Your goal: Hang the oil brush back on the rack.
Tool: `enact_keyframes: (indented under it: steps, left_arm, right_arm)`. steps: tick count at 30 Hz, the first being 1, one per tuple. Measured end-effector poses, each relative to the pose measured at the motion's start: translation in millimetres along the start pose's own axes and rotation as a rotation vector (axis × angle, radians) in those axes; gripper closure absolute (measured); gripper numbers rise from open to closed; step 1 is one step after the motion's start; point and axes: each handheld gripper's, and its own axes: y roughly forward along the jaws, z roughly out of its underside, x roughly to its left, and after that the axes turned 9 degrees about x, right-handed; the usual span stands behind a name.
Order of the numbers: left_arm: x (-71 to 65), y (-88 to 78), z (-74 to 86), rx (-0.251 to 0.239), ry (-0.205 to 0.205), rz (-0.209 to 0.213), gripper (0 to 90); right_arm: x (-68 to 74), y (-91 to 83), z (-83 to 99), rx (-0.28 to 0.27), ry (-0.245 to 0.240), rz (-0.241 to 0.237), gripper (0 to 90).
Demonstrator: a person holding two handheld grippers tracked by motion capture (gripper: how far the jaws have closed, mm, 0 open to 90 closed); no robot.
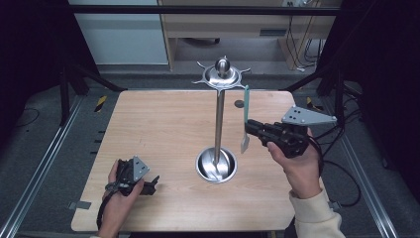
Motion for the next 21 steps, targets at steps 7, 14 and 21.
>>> enact_keyframes:
  steps: [7, 14, 21]
  left_arm:
    - [-0.2, -0.2, 0.0, 0.000, 0.001, 0.000, 2.6]
    - [-0.2, -0.2, 0.1, 0.001, 0.001, 0.001, 2.6]
    - [-0.3, -0.3, 0.2, 0.000, 0.000, 0.001, 2.6]
  right_arm:
    - [0.6, 2.6, 0.2, -0.006, 0.002, -0.006, 82.3]
    - [0.1, 2.7, 0.1, -0.006, 0.005, -0.011, 82.2]
    - [-0.1, 3.4, -0.2, -0.005, 0.004, -0.016, 82.1]
